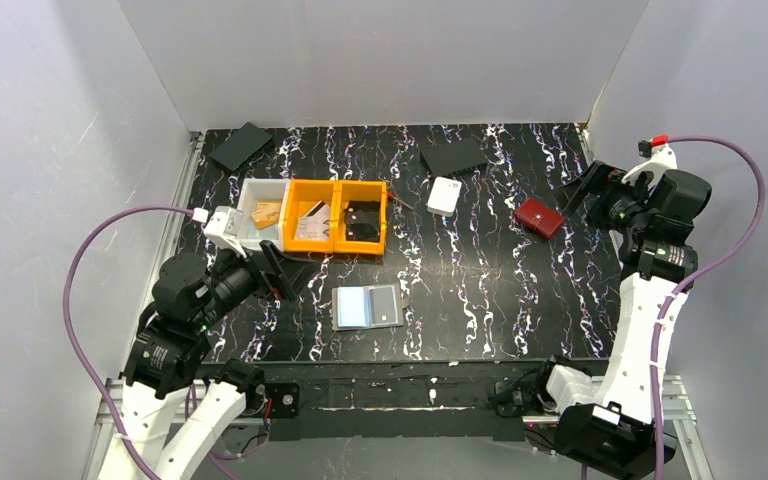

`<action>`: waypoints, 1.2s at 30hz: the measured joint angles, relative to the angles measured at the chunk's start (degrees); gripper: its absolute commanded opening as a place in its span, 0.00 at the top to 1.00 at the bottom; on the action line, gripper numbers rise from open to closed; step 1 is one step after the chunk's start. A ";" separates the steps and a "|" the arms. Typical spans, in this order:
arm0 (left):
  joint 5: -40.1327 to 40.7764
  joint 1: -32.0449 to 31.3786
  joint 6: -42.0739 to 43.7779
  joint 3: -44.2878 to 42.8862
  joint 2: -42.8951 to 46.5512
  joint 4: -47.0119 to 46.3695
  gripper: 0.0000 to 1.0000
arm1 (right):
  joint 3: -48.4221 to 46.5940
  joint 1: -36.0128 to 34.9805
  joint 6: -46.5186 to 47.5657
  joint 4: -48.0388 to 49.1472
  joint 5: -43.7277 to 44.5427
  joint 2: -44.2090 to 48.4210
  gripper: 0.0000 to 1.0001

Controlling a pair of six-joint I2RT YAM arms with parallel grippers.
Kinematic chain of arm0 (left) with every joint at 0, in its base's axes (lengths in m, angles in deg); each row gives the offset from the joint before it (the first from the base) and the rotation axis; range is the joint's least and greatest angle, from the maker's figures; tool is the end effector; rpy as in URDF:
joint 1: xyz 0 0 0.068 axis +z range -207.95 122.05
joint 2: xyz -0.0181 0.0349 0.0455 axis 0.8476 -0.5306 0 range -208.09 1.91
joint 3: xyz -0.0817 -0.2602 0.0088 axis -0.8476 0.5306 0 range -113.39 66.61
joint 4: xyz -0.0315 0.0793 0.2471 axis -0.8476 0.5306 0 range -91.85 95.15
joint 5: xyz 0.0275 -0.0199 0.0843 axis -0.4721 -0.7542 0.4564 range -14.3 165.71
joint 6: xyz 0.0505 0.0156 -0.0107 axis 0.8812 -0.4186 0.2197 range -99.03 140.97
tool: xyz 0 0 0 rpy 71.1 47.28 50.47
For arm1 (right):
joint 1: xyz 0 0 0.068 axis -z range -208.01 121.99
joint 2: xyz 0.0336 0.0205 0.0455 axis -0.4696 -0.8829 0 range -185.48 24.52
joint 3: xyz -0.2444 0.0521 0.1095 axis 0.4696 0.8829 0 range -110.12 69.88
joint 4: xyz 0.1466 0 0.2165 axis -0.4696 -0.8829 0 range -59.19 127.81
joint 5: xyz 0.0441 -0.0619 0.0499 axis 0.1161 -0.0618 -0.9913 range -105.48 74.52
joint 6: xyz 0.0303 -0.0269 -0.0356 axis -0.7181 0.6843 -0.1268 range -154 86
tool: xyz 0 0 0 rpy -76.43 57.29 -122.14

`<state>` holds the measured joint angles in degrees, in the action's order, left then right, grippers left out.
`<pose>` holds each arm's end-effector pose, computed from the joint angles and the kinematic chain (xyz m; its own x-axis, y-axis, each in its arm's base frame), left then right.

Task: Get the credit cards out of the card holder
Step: Reset both arms

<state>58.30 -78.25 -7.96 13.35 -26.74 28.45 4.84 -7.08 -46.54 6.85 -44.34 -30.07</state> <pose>0.0839 -0.0425 0.3859 -0.3765 -0.3528 -0.8566 0.4890 0.7097 -0.5072 0.1888 -0.0538 0.3953 -0.3431 0.3347 -0.8776 -0.0358 0.9290 0.3683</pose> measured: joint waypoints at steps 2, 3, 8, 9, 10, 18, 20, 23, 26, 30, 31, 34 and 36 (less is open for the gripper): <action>0.00 0.00 -0.04 0.17 0.00 0.35 0.02 | 0.00 0.00 -0.15 0.11 0.00 0.00 0.02; 0.02 0.00 -0.04 0.20 0.00 0.55 0.02 | 0.00 0.00 -0.20 0.24 0.00 0.00 0.02; 0.09 0.00 0.00 0.22 0.04 1.33 0.02 | 0.24 0.00 -0.48 1.38 0.00 0.13 0.02; 0.15 0.00 0.04 0.28 0.11 1.42 0.02 | 0.24 0.00 -0.59 1.38 0.00 0.15 0.02; 0.28 0.00 0.09 0.28 0.17 1.53 0.02 | 0.24 0.00 -0.61 1.46 0.00 0.15 0.02; 0.55 0.00 0.68 0.28 0.59 1.66 0.02 | 0.24 0.00 -0.57 1.46 0.31 0.17 0.02; 0.57 0.00 0.76 0.28 0.59 1.68 0.02 | 0.24 0.00 -0.57 1.42 0.44 0.17 0.02; 0.57 0.00 0.81 0.28 0.59 1.68 0.02 | 0.24 0.00 -0.55 1.36 0.70 0.17 0.02; 0.61 0.00 0.81 0.28 0.59 1.68 0.02 | 0.24 0.00 -0.57 1.29 1.09 0.17 0.02; 0.74 0.00 0.81 0.28 0.59 1.68 0.02 | 0.24 0.00 -0.57 1.29 1.55 0.17 0.02; 0.79 0.00 0.81 0.28 0.59 1.68 0.02 | 0.24 0.00 -0.57 1.29 1.62 0.17 0.01; 0.92 0.00 0.83 0.28 0.59 1.73 0.02 | 0.24 0.00 -0.57 1.29 1.81 0.17 0.02; 1.07 0.00 0.85 0.28 0.61 1.79 0.02 | 0.24 0.00 -0.57 1.29 1.95 0.17 0.02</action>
<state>59.37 -78.25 -7.11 13.64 -26.12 30.24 5.08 -7.08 -47.11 8.13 -42.40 -29.90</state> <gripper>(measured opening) 0.982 0.983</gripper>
